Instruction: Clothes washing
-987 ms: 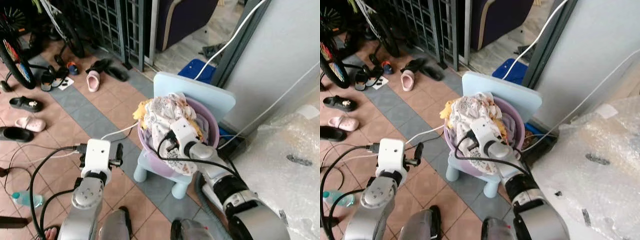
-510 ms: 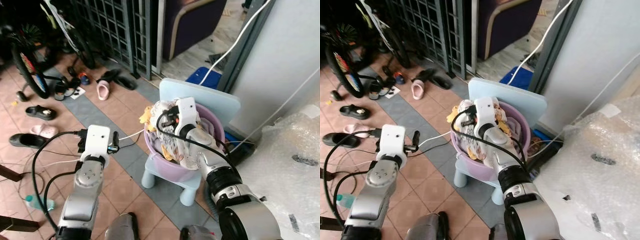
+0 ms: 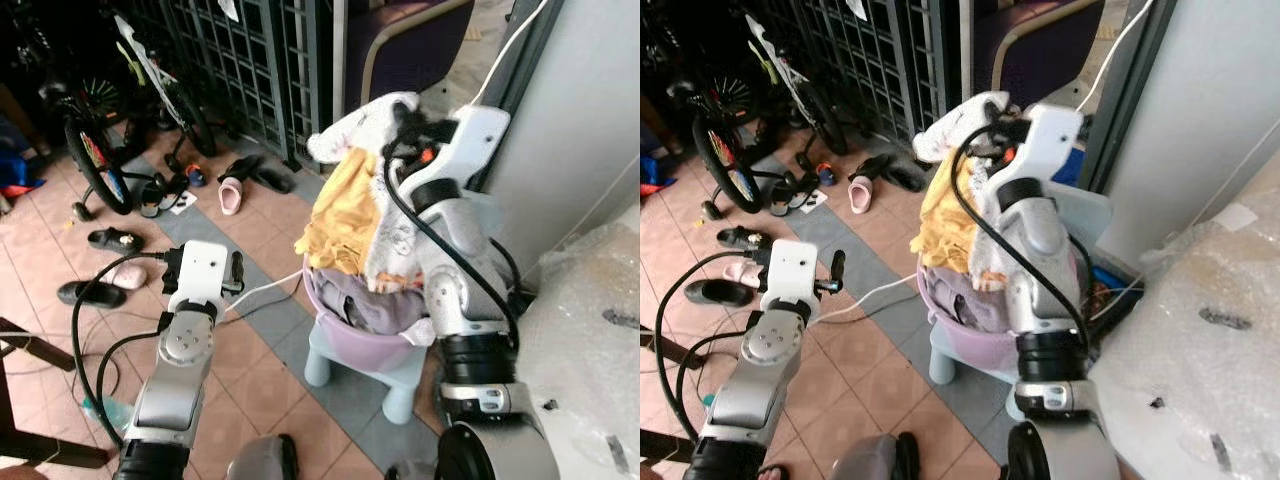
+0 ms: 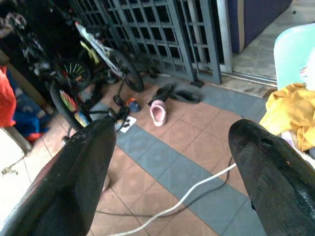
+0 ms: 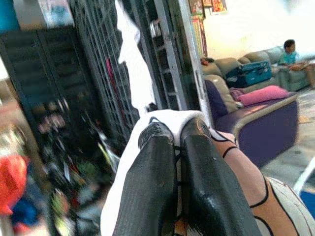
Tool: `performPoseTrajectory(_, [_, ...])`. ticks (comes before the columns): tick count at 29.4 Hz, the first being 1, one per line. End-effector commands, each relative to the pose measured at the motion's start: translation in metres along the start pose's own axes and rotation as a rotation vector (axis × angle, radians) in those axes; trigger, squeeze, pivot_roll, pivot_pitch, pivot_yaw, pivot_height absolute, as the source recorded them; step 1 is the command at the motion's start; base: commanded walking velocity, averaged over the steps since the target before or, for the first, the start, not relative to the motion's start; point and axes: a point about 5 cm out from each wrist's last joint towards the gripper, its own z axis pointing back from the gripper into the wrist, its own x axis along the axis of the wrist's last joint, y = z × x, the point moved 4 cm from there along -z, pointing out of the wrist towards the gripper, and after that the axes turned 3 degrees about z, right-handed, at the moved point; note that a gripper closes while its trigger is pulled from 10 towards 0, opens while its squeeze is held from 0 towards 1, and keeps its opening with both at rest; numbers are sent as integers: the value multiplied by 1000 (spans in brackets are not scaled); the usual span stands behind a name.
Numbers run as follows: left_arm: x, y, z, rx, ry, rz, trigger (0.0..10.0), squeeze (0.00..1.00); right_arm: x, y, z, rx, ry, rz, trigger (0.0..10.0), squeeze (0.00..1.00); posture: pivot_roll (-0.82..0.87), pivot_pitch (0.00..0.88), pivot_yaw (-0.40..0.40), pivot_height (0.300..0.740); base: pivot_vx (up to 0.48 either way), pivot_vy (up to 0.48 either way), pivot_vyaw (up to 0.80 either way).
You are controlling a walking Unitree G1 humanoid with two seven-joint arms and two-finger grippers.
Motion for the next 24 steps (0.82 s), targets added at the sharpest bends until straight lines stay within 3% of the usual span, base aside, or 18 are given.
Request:
performPoseTrajectory(1, [-1, -2, -2, -7, 5, -8, 10000, 0, -32, 8, 6, 31, 139, 51, 0, 0, -17, 0, 140, 740, 0, 0, 0])
performPoseTrajectory(2, [-1, -3, -2, -10, 5, -6, 10000, 0, -37, 7, 8, 31, 164, 58, 0, 0, -17, 0, 140, 740, 0, 0, 0])
performPoseTrajectory(3, [2, -7, -3, -25, -6, -4, 10000, 0, -63, 5, 18, 9, 285, 40, 0, 0, -16, 0, 135, 740, 0, 0, 0])
performPoseTrajectory(4, [3, -8, -3, -26, -9, -2, 10000, 0, -80, 4, 27, -1, 366, 61, 3961, 0, -14, 0, 132, 740, 0, 0, 0])
performPoseTrajectory(6, [2, -9, -2, -25, -3, 6, 10000, 0, -109, 3, 48, -16, 506, 66, 4588, 0, -11, 0, 128, 740, 0, 0, 0])
performPoseTrajectory(7, [0, -9, -1, -26, 2, 6, 10000, 0, -115, 4, 53, -10, 538, 60, 6588, 0, -13, 0, 127, 740, 0, 0, 0])
performPoseTrajectory(8, [-2, -9, 0, -27, 8, 5, 10000, 0, -122, 6, 59, 5, 574, 67, 10000, 0, -13, 0, 127, 740, 0, 0, 0])
performPoseTrajectory(10, [-7, -10, 3, -32, 19, 4, 10000, 0, -136, 12, 72, 55, 653, 67, 10000, 8, -14, 0, 126, 740, 0, 0, 0])
performPoseTrajectory(11, [-9, -12, 4, -42, 26, -1, 10000, 0, -144, 17, 79, 92, 687, 77, 10000, 776, -14, 0, 125, 740, 0, 0, 0])
performPoseTrajectory(12, [-9, -13, 5, -47, 28, -1, 10000, 0, -146, 16, 82, 98, 697, 92, 10000, 1000, -15, 0, 124, 740, 0, 0, 0])
performPoseTrajectory(20, [-7, -12, 2, -45, 26, 5, 10000, 0, -148, 5, 87, 84, 721, 143, 10000, 1000, -22, 0, 121, 740, 0, 0, 0])
performPoseTrajectory(21, [-7, -12, 1, -45, 26, 5, 10000, 0, -149, 4, 88, 85, 723, 139, 0, 953, -22, 0, 121, 740, 0, 0, 0])
performPoseTrajectory(22, [-8, -12, 2, -45, 27, 3, 10000, 0, -149, 2, 90, 88, 726, 142, 0, 224, -22, 0, 121, 740, 0, 0, 0])
performPoseTrajectory(24, [-8, -12, 2, -45, 27, 2, 10000, 0, -150, 2, 91, 88, 728, 145, 0, 224, -22, 0, 121, 740, 0, 0, 0])
